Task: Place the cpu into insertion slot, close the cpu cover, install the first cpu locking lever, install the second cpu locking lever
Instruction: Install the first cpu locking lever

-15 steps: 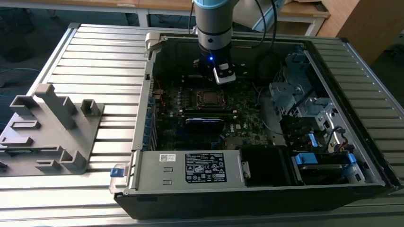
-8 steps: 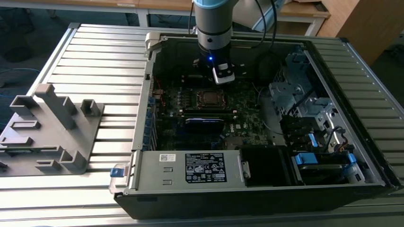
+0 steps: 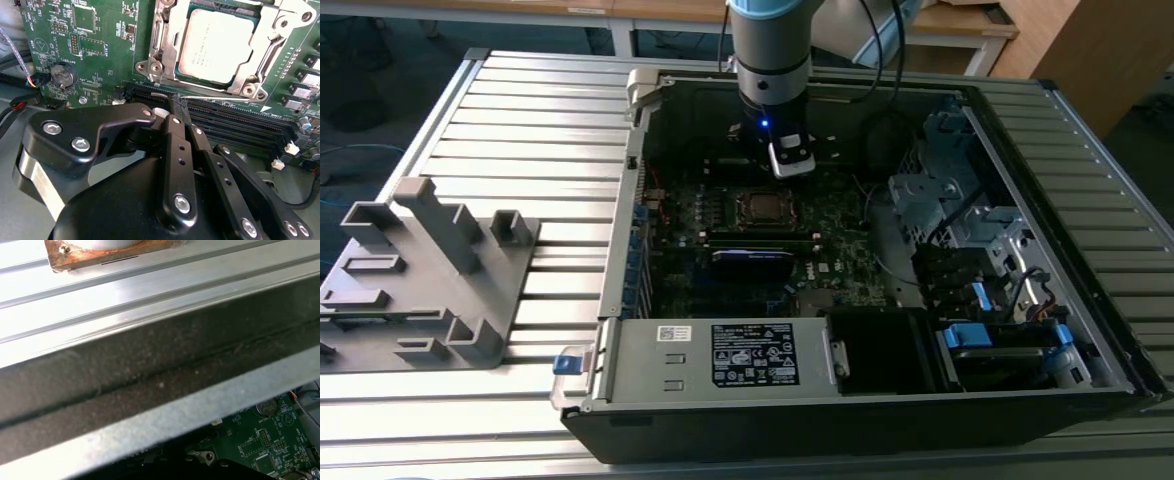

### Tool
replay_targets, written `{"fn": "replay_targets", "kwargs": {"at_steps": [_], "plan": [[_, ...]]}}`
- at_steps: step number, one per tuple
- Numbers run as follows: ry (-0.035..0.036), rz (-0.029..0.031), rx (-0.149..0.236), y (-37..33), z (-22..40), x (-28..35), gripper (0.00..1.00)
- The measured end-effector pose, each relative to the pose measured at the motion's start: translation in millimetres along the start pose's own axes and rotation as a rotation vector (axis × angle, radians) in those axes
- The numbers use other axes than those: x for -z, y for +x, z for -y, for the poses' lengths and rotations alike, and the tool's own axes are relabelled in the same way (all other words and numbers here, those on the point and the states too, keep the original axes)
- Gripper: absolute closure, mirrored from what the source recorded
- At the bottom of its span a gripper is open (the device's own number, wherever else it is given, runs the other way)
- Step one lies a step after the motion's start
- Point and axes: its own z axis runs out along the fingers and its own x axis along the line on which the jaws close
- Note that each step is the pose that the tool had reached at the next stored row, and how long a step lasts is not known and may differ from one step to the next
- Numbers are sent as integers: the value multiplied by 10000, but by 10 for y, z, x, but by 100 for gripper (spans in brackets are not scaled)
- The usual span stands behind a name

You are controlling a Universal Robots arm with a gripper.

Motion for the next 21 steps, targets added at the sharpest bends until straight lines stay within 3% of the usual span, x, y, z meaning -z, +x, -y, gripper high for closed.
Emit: {"fn": "replay_targets", "kwargs": {"at_steps": [9,21], "plan": [[13,15,-46,0,1,-5,89],[146,60,-23,-35,1,-37,89]]}}
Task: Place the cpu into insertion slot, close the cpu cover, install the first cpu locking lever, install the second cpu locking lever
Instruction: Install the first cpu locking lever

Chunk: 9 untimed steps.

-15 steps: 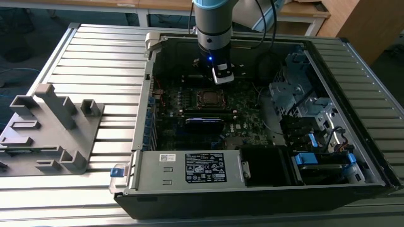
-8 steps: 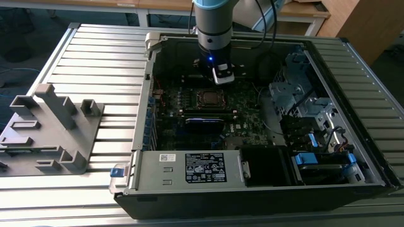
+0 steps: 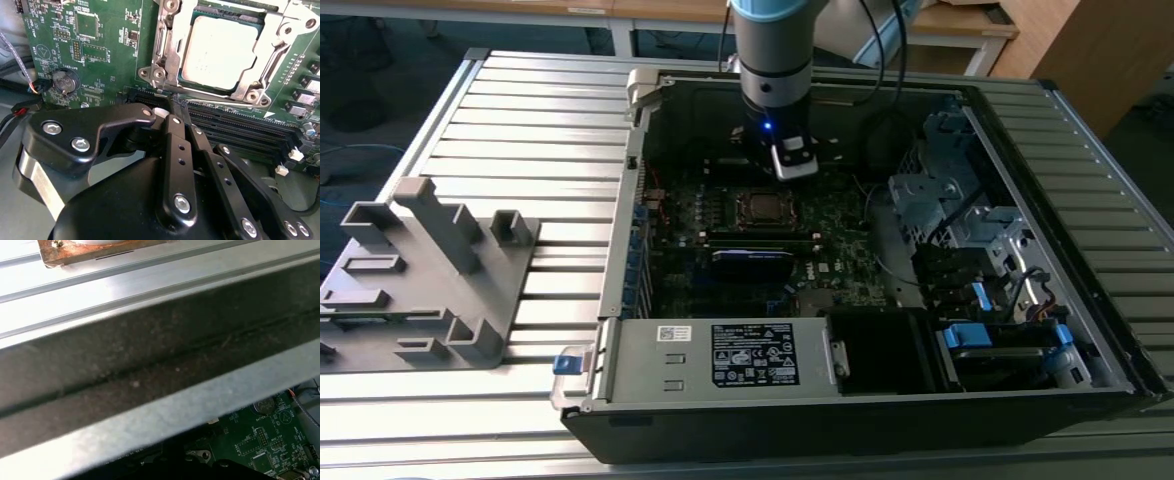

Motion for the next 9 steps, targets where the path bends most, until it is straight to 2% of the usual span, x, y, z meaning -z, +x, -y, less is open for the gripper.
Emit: {"fn": "replay_targets", "kwargs": {"at_steps": [3,9], "plan": [[61,21,9,-7,0,-6,89],[236,82,40,-17,5,-14,89]]}}
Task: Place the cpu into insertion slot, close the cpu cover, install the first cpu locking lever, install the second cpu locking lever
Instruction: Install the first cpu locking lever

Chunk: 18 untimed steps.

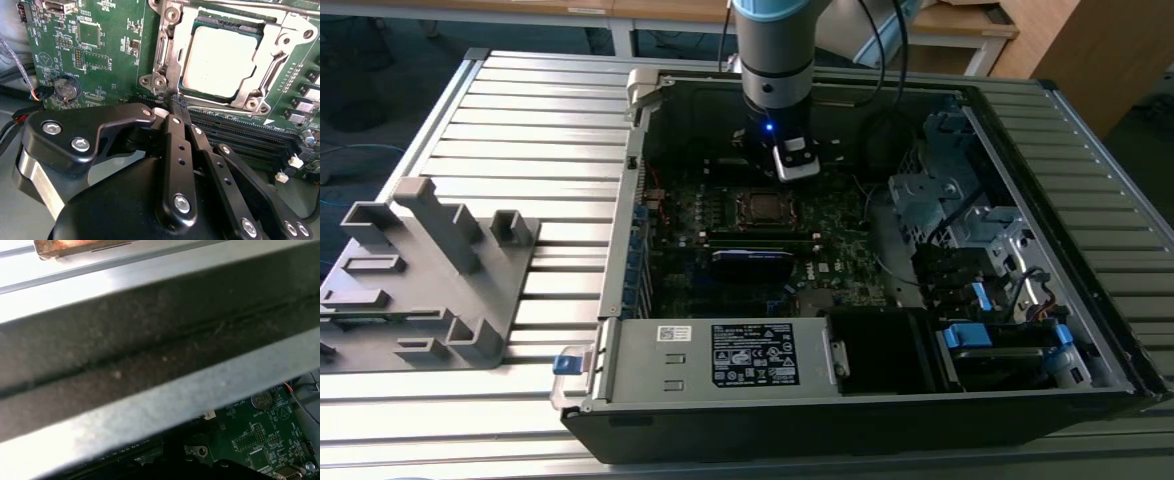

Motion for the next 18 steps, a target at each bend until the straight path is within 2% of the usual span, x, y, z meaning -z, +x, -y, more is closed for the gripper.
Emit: {"fn": "replay_targets", "kwargs": {"at_steps": [2,6,11,18], "plan": [[29,9,7,-1,1,-3,89],[27,11,6,0,0,-4,89],[28,12,-2,-9,-13,74,89],[32,33,-138,13,-18,79,89]]}}
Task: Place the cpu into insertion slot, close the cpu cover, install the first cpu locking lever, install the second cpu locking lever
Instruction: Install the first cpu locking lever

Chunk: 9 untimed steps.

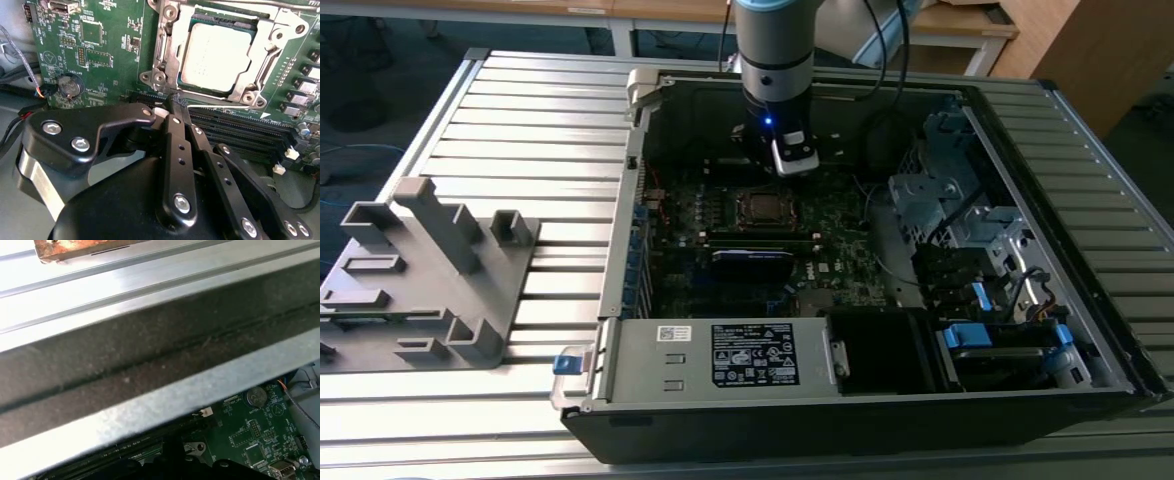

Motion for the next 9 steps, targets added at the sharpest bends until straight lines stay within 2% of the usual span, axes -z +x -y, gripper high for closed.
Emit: {"fn": "replay_targets", "kwargs": {"at_steps": [3,8,9], "plan": [[-20,0,-36,1,-6,9,89],[-142,-41,-97,13,-16,9,89],[-148,-41,-109,13,-16,9,89]]}}
